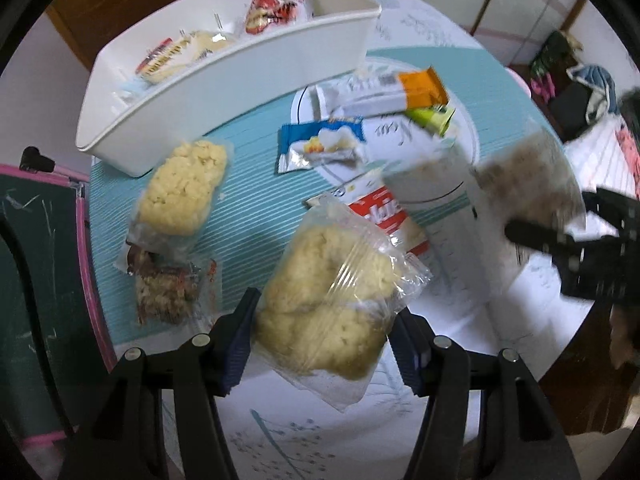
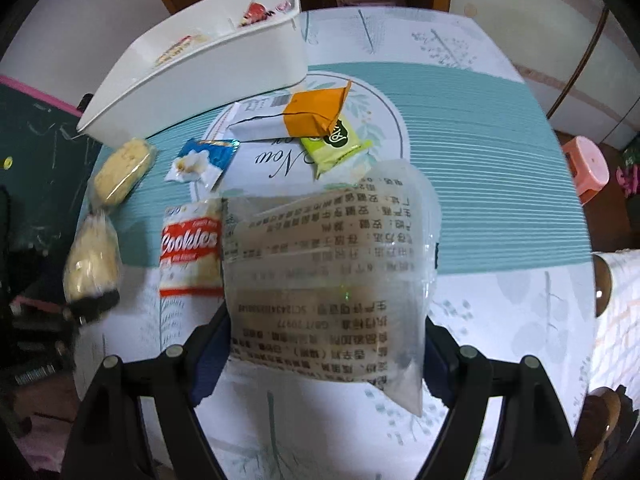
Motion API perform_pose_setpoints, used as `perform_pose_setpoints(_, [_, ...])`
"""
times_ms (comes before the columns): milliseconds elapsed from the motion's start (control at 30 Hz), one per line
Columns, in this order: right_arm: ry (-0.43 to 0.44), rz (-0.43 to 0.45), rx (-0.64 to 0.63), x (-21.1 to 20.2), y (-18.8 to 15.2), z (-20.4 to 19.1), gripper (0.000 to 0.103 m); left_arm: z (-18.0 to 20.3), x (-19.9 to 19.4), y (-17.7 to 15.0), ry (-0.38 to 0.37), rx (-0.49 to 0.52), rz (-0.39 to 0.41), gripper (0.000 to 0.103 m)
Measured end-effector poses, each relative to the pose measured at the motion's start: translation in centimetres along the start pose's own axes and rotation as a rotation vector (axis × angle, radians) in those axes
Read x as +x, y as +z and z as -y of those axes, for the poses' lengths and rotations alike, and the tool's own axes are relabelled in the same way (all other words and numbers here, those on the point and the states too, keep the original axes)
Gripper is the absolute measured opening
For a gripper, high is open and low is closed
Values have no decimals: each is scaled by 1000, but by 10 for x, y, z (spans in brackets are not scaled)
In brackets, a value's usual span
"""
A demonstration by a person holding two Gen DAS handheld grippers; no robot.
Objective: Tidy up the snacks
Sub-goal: 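Grasp the yellow cake pack with left gripper while right grasps large clear bag, then carry both held packs over the white tray and open both grippers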
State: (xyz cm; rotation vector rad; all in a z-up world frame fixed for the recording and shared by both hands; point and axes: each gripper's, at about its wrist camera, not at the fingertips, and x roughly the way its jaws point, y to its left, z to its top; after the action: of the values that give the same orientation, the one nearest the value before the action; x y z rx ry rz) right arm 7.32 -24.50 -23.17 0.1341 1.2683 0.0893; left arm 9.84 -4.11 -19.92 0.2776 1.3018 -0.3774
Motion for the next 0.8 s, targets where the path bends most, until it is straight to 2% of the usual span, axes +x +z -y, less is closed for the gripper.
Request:
perform_pose_setpoints(400, [-1,69,-42,-59,-37,14,81,61,-52,-7,-14,-16,85,60])
perform_pose_setpoints(600, [7,115,-53,-87,-44,21,81,68,-79,-2,-16,-46,124,60])
perform_pose_setpoints(800, [22,177,-70,-114,-43,22,81,66,-117,8,11,-83,198,60])
